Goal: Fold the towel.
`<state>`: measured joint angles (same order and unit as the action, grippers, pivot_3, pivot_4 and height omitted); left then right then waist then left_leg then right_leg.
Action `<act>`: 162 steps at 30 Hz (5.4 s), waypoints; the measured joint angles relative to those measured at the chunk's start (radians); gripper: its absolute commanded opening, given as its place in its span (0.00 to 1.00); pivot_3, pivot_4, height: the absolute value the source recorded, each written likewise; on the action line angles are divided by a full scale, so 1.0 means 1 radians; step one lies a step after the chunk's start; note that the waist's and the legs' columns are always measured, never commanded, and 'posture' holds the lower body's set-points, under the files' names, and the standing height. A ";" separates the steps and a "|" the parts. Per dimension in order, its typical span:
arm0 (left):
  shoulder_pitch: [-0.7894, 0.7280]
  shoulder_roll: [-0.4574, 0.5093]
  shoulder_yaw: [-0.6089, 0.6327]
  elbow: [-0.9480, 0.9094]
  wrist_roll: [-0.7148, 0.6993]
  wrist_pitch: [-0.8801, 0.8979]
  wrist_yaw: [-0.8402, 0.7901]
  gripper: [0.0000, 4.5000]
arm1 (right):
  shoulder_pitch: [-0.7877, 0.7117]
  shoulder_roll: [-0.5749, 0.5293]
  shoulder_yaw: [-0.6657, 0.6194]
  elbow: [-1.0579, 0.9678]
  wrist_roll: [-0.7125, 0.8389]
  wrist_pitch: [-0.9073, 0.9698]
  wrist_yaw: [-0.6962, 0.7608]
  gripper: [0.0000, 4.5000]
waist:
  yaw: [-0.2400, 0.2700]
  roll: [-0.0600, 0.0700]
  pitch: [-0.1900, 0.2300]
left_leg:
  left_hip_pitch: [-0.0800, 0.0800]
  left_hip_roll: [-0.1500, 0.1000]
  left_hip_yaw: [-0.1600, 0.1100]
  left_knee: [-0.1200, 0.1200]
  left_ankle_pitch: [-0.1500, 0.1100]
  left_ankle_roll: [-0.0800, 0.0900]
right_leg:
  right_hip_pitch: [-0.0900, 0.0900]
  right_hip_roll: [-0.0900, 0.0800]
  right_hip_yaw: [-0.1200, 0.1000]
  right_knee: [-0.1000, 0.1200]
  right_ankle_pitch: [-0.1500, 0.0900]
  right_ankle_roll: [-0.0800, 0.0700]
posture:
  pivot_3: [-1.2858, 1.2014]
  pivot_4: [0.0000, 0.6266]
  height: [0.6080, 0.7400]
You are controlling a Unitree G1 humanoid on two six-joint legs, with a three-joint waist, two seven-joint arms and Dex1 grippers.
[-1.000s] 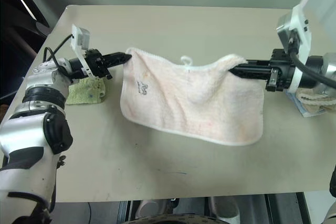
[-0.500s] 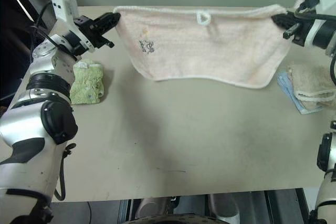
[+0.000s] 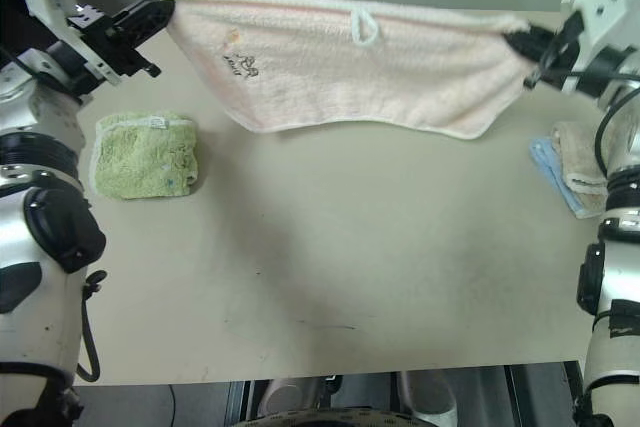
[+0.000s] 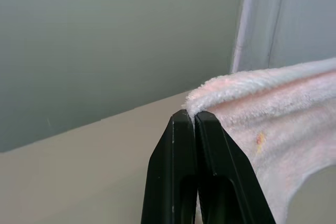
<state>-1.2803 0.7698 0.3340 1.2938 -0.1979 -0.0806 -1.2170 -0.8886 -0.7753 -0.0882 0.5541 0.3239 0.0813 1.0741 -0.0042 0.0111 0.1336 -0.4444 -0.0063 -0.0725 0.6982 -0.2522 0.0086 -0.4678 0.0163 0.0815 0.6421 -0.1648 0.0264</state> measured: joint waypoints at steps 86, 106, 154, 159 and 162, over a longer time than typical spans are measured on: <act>0.370 0.003 -0.174 -0.424 -0.164 0.369 -0.263 0.00 | 0.560 -0.140 0.219 -0.895 0.083 0.494 0.131 0.57 | 0.003 -0.003 -0.002 | 0.017 0.000 -0.002 0.000 -0.002 0.011 | 0.023 0.001 0.000 -0.015 0.006 -0.006 | 0.52 0.24 0.95; 0.419 0.001 -0.174 -0.466 -0.164 0.358 -0.260 0.00 | 0.394 -0.143 0.396 -0.538 -0.094 0.394 0.308 0.57 | 0.005 -0.003 -0.002 | 0.015 0.000 -0.002 -0.001 -0.003 0.012 | 0.021 0.001 0.000 -0.015 0.006 -0.006 | 0.52 0.24 0.95; 0.446 0.001 -0.155 -0.496 -0.171 0.343 -0.210 0.00 | 0.278 -0.147 0.240 -0.675 -0.032 0.515 0.309 0.00 | 0.007 -0.003 -0.002 | 0.014 0.000 -0.002 -0.001 -0.003 0.012 | 0.020 0.001 0.000 -0.015 0.006 -0.007 | 0.52 0.24 0.95; 0.359 -0.007 -0.115 -0.391 -0.170 0.279 -0.139 0.00 | 0.207 -0.183 0.131 -0.556 -0.056 0.470 0.200 0.00 | 0.010 -0.003 -0.002 | 0.014 0.000 -0.002 -0.001 -0.003 0.012 | 0.019 0.001 0.000 -0.015 0.006 -0.007 | 0.52 0.24 0.95; 0.309 -0.022 -0.095 -0.308 -0.169 0.240 -0.095 0.00 | 0.160 -0.183 0.100 -0.474 -0.093 0.418 0.119 0.00 | 0.009 -0.003 -0.001 | 0.013 0.000 -0.002 -0.002 -0.003 0.012 | 0.017 0.001 0.000 -0.014 0.007 -0.007 | 0.52 0.24 0.95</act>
<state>-0.9717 0.7473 0.2388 0.9863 -0.3664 0.1596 -1.3122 -0.7285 -0.9584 0.0122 0.0797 0.2312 0.4988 1.1930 0.0052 0.0084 0.1322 -0.4312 -0.0063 -0.0746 0.6960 -0.2548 0.0205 -0.4505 0.0169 0.0818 0.6285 -0.1581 0.0193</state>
